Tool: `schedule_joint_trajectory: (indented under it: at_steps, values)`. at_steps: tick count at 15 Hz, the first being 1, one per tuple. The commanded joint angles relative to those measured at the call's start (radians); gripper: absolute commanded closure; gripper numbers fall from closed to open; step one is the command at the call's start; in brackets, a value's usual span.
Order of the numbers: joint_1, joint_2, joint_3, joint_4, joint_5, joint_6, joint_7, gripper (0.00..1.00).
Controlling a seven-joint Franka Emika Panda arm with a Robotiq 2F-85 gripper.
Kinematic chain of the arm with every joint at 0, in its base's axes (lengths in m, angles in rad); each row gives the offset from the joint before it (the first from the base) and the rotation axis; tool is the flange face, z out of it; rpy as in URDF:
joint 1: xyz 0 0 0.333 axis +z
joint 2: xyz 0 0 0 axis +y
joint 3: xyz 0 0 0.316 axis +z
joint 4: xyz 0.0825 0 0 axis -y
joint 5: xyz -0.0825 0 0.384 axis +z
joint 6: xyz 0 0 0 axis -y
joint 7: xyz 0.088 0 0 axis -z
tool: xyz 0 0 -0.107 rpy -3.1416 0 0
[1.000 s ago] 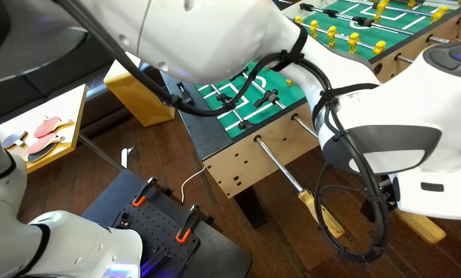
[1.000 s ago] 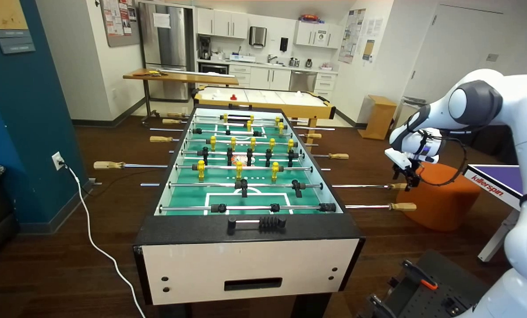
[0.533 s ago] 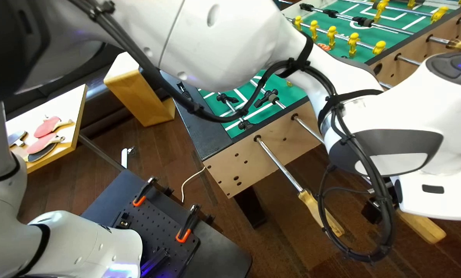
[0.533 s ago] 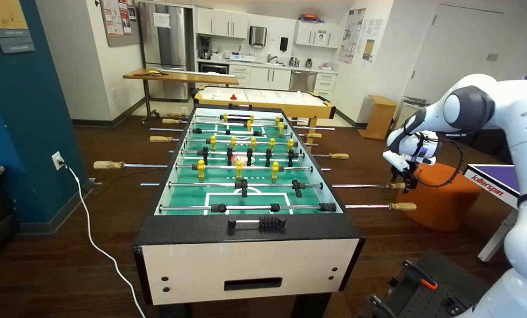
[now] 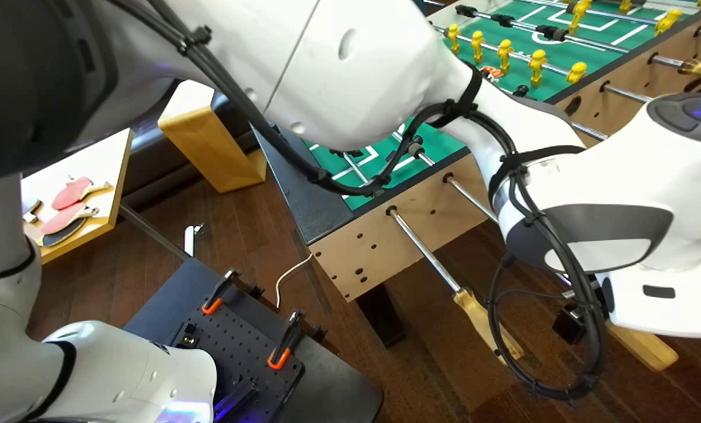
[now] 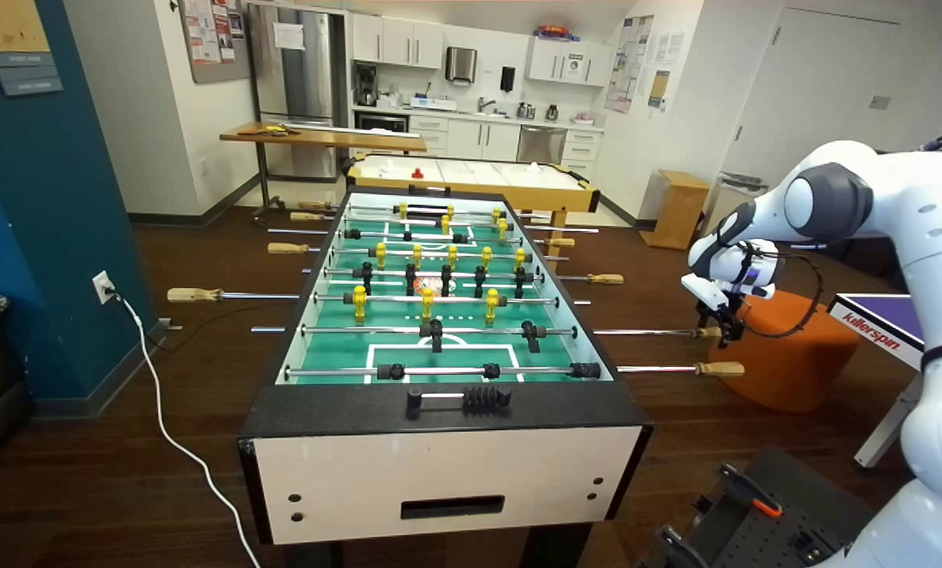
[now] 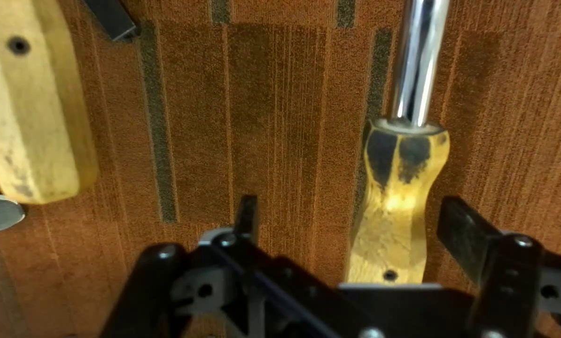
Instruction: Push the second handle of the table football slightly
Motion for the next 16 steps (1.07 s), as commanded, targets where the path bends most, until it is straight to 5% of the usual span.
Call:
schedule_joint_trajectory:
  at_steps: [1, 8, 16]
  values:
    - [-0.013, 0.019, 0.008, 0.04, 0.024, -0.027, -0.023, 0.32]
    - [-0.011, 0.03, 0.01, 0.069, 0.022, -0.022, -0.022, 0.87]
    - [0.02, -0.042, 0.034, -0.024, 0.028, 0.003, -0.062, 0.89]
